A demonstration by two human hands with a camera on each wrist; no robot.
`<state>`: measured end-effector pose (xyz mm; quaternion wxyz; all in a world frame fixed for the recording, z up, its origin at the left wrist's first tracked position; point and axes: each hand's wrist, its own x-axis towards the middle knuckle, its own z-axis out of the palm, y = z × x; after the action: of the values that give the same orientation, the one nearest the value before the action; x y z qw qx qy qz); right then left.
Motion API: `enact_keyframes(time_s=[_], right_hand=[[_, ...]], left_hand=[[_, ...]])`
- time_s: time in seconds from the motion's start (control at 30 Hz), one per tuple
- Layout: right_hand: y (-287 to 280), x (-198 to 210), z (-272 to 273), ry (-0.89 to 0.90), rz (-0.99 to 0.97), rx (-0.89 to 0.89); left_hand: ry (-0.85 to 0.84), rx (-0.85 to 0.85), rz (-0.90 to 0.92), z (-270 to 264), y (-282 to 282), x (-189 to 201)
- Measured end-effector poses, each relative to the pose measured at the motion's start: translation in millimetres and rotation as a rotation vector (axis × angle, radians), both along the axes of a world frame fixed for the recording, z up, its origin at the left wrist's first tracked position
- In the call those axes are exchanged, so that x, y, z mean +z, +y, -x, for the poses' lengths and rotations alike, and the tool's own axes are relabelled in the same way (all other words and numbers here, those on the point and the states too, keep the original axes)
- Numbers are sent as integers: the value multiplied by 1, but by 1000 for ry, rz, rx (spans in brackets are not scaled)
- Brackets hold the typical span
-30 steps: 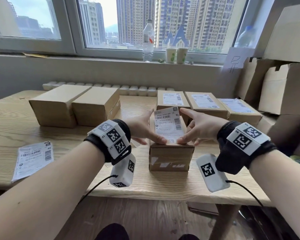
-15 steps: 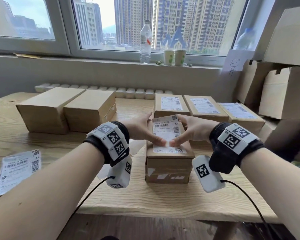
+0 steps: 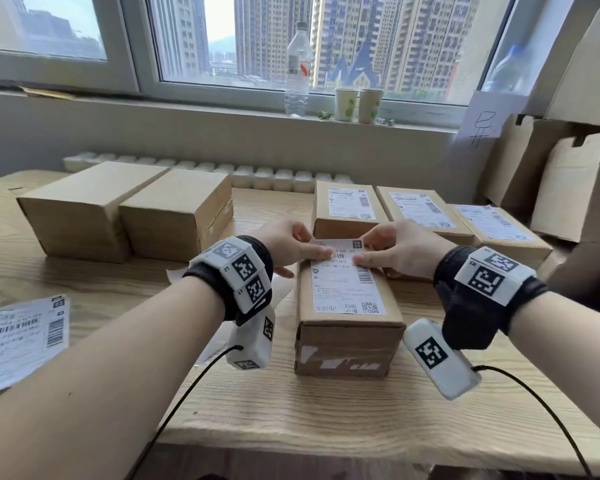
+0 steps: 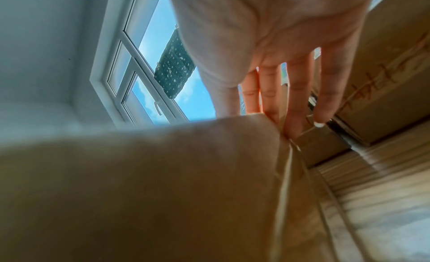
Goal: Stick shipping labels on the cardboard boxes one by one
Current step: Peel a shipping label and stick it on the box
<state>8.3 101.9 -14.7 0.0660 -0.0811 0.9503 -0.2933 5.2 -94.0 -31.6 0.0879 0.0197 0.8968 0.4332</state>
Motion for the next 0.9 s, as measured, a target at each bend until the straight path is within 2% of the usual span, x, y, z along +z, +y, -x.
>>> enact_keyframes(time_s=[0.2, 0.47, 0.57, 0.73, 0.9], right_hand=[[-1, 3, -4, 38, -5, 22], [-9, 0, -14, 79, -477, 224], [-11, 0, -18, 117, -593, 242], [-16, 3, -23, 117, -623, 268], [-11, -1, -28, 115, -591, 218]], left_hand=[[91, 34, 0, 10, 2, -6], [192, 74, 26, 15, 5, -14], [280, 90, 136, 12, 7, -15], [521, 109, 326, 0, 8, -14], [601, -14, 484, -9, 9, -10]])
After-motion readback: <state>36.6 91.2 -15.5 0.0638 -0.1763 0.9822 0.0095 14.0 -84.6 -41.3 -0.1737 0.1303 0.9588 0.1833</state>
